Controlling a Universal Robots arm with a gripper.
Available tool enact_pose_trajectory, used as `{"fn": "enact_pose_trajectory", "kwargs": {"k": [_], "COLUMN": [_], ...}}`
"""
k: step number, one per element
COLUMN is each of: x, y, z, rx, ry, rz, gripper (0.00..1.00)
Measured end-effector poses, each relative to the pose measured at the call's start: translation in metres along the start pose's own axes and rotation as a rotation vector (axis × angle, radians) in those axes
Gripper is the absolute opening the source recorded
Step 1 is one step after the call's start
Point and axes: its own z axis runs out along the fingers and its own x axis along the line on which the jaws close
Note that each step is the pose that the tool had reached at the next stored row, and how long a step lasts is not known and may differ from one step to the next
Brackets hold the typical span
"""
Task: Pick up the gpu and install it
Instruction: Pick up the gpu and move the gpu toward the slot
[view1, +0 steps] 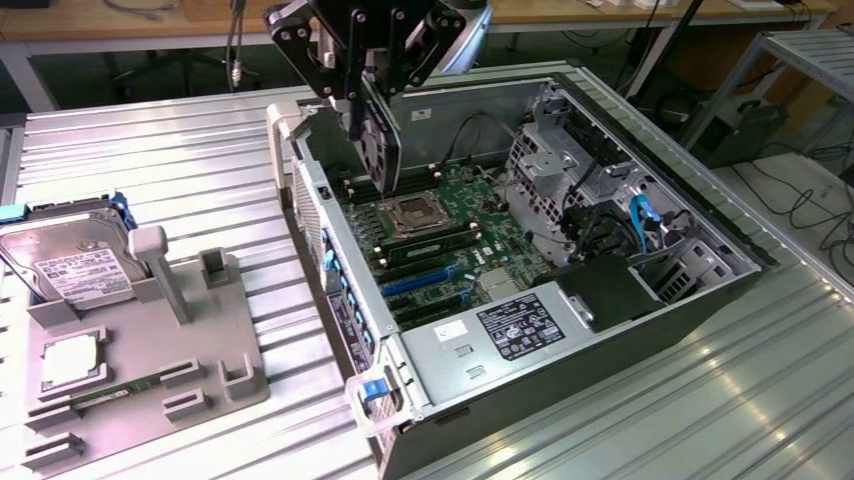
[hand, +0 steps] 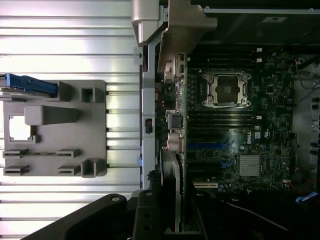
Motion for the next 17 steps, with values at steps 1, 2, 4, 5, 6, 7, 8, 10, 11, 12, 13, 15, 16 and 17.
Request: {"fn": "enact_pose_trajectory", "kwargs": {"k": [1, 2, 4, 5, 6, 7, 8, 10, 11, 12, 13, 15, 16, 17], "x": [-0.001, -0.002, -0.004, -0.004, -0.005, -0.006, -0.007, -0.009, -0.01, -0.011, -0.011, -0.014, -0.014, -0.015], "y": [0.0, 0.0, 0.0, 0.0, 0.0, 0.0, 0.0, 0.0, 0.0, 0.0, 0.0, 0.0, 0.0, 0.0], "z": [0.0, 0.0001, 0.0001, 0.0001, 0.0001, 0.0002, 0.0002, 0.0003, 0.0003, 0.0003, 0.0003, 0.0004, 0.0004, 0.0004], "rx": [0.0, 0.0, 0.0, 0.0, 0.0, 0.0, 0.0, -0.0001, 0.0, 0.0, 0.0, 0.0, 0.0001, 0.0], "ry": [0.0, 0.0, -0.0001, -0.0001, 0.0, 0.0, 0.0, -0.0001, 0.0, 0.0, 0.0, 0.0, 0.0, 0.0], "rz": [0.0, 0.0, 0.0, 0.0, 0.0, 0.0, 0.0, 0.0, 0.0, 0.0, 0.0, 0.0, 0.0, 0.0], "gripper": [0.27, 0.27, 0.27, 0.27, 0.27, 0.27, 0.27, 0.27, 0.27, 0.27, 0.27, 0.27, 0.27, 0.27]}}
